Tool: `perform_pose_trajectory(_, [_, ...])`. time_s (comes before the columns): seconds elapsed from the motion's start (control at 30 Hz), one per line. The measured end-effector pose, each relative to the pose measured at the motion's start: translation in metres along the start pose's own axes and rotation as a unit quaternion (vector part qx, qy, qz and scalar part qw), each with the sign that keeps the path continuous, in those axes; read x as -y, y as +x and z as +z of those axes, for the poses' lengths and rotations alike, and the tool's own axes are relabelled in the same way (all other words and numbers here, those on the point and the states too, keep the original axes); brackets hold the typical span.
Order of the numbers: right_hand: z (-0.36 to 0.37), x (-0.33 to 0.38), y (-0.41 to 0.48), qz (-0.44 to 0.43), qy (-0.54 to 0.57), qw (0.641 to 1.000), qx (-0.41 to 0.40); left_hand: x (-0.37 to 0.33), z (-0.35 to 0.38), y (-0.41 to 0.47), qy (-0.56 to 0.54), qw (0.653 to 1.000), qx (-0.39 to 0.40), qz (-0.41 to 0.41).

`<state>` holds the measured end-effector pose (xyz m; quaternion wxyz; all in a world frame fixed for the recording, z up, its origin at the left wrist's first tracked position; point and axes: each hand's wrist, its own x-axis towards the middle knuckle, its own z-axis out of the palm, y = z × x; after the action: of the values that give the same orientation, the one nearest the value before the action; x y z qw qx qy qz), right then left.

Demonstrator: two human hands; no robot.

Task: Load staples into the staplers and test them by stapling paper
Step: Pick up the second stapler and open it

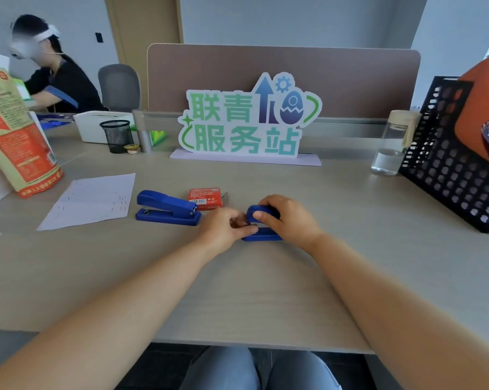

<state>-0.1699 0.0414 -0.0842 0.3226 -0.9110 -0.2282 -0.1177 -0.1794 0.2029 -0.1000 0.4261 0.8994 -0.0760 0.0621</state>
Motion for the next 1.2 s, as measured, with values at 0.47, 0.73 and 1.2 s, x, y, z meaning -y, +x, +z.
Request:
perform_pose_trajectory(0.47, [-0.011,0.006,-0.004,-0.006,0.137,0.986,-0.099,-0.002,0.001,0.0,0.043,0.997,0.024,0.062])
perform_pose_trajectory(0.73, [-0.018,0.004,-0.001,0.007,0.087,0.977,-0.195,-0.002,-0.001,0.004,0.078,0.993,0.036,0.077])
perform_pose_trajectory(1.2, [-0.028,-0.003,-0.003,0.014,0.068,0.951,-0.3,-0.002,-0.005,0.007,0.162,0.983,0.018,0.08])
